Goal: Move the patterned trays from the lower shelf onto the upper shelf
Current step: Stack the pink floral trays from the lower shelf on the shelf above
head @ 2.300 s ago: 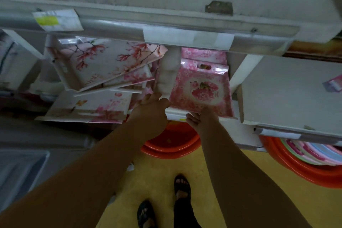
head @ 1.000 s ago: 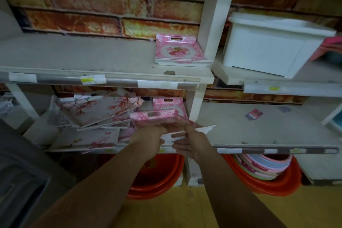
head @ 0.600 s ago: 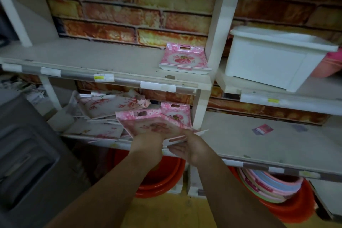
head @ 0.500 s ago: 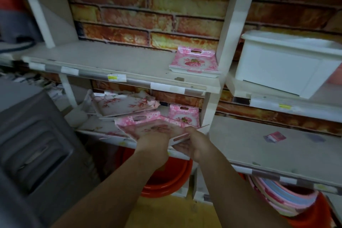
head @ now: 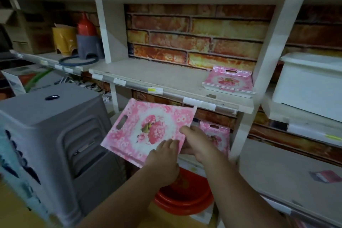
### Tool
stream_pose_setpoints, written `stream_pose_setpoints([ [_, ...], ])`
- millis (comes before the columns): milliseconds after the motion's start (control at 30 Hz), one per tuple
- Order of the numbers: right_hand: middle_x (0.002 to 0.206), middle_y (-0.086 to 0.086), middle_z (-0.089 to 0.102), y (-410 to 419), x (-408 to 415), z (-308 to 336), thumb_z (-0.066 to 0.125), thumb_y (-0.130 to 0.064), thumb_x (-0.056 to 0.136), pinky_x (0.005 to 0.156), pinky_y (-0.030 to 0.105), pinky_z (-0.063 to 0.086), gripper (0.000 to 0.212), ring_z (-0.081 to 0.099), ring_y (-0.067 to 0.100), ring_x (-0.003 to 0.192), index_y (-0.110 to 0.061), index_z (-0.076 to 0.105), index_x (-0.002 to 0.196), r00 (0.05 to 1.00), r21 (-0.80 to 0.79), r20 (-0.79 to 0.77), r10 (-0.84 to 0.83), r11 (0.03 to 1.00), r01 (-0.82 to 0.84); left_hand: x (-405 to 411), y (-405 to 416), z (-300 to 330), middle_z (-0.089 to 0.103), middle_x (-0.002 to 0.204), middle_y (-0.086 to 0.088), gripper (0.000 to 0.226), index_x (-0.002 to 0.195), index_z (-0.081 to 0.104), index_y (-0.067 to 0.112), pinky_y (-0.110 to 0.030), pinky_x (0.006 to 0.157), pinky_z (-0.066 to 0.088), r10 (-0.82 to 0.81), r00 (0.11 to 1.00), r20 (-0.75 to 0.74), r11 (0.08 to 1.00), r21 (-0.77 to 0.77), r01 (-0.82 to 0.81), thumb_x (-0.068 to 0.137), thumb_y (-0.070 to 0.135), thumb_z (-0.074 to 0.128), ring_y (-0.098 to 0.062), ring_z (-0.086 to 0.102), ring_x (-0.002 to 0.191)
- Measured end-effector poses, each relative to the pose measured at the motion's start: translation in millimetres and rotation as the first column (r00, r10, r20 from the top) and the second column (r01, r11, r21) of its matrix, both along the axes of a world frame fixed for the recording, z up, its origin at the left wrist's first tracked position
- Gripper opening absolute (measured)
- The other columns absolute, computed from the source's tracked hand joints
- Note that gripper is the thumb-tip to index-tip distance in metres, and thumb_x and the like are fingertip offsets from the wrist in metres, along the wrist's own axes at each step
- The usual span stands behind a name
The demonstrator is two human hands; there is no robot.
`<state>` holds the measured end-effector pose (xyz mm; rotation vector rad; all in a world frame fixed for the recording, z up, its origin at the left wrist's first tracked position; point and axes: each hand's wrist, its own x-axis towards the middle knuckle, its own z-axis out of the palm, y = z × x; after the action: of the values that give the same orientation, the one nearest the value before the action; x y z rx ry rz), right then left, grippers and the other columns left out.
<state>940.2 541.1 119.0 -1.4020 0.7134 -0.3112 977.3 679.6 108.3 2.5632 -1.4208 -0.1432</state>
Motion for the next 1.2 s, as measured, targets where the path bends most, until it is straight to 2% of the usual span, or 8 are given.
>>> stream_pose_setpoints([
  [167,0.098,0.018,0.072,-12,2,13,0.057,-0.018,0.088,0.070,0.050,0.061,0.025,0.073,0.032,0.080,-0.011,0.059,0.112,0.982,0.074,0.173,-0.072,0.995,0.060,13,-14,9,0.024,0.153,0.000,0.072,0.149,0.014,0.020,-0.038,0.111,0.032,-0.002,0.988,0.154,0.985,-0.172,0.029,0.086,0.012,0.049,-0.020,0.020,0.142],
  [333,0.102,0.023,0.072,-33,7,21,0.054,-0.011,0.087,0.086,0.067,0.050,0.026,0.069,0.040,0.089,-0.007,0.062,0.111,0.929,0.193,0.330,-0.169,0.975,0.109,39,-41,17,0.016,0.156,-0.002,0.080,0.149,0.015,0.022,-0.042,0.116,0.019,0.050,0.938,0.344,0.986,-0.168,0.009,0.082,0.008,0.057,-0.026,0.005,0.148],
  [467,0.110,0.022,0.071,-50,19,27,0.052,-0.004,0.090,0.081,0.046,0.059,0.030,0.070,0.035,0.098,-0.005,0.059,0.119,0.861,0.357,0.433,-0.268,0.928,0.110,67,-67,23,0.020,0.156,-0.003,0.070,0.148,0.017,0.021,-0.048,0.119,0.009,0.092,0.901,0.423,0.981,-0.195,-0.009,0.087,0.016,0.051,-0.027,0.005,0.148],
  [567,0.115,0.023,0.069,-68,31,28,0.052,-0.004,0.091,0.084,0.043,0.058,0.034,0.069,0.034,0.101,-0.002,0.056,0.125,0.832,0.411,0.434,-0.345,0.898,0.158,91,-94,31,0.025,0.156,-0.003,0.067,0.146,0.022,0.022,-0.050,0.118,0.006,0.067,0.905,0.421,0.981,-0.195,0.018,0.085,0.017,0.048,-0.025,0.011,0.148],
  [700,0.112,0.022,0.069,-95,52,31,0.056,-0.006,0.091,0.076,0.034,0.061,0.034,0.071,0.030,0.098,0.002,0.056,0.124,0.775,0.447,0.441,-0.453,0.859,0.248,126,-134,46,0.049,0.139,0.004,0.060,0.136,0.040,0.031,-0.050,0.114,0.015,-0.007,0.901,0.434,0.968,-0.224,0.116,0.080,0.010,0.048,-0.021,0.037,0.135],
  [800,0.110,0.022,0.064,-116,71,36,0.062,-0.012,0.091,0.067,0.029,0.060,0.021,0.068,0.028,0.098,-0.002,0.059,0.109,0.736,0.440,0.420,-0.531,0.828,0.346,153,-160,55,0.058,0.125,0.004,0.058,0.128,0.044,0.033,-0.049,0.112,0.023,-0.050,0.896,0.442,0.959,-0.230,0.167,0.077,0.006,0.051,-0.023,0.048,0.124],
  [967,0.112,0.017,0.057,-140,86,40,0.069,-0.025,0.088,0.069,0.032,0.060,0.023,0.068,0.029,0.100,-0.011,0.058,0.103,0.691,0.411,0.378,-0.616,0.780,0.471,182,-196,68,0.061,0.115,0.004,0.053,0.118,0.050,0.030,-0.041,0.100,0.033,-0.137,0.857,0.496,0.929,-0.235,0.284,0.072,0.003,0.055,-0.024,0.051,0.113],
  [1200,0.114,0.021,0.067,-156,86,46,0.069,-0.044,0.086,0.078,0.038,0.059,0.042,0.072,0.029,0.096,-0.011,0.061,0.111,0.732,0.337,0.386,-0.561,0.824,0.454,199,-230,74,0.057,0.119,0.005,0.055,0.118,0.053,0.031,-0.038,0.095,0.033,-0.175,0.841,0.512,0.884,-0.294,0.363,0.070,0.005,0.060,-0.023,0.044,0.115],
])
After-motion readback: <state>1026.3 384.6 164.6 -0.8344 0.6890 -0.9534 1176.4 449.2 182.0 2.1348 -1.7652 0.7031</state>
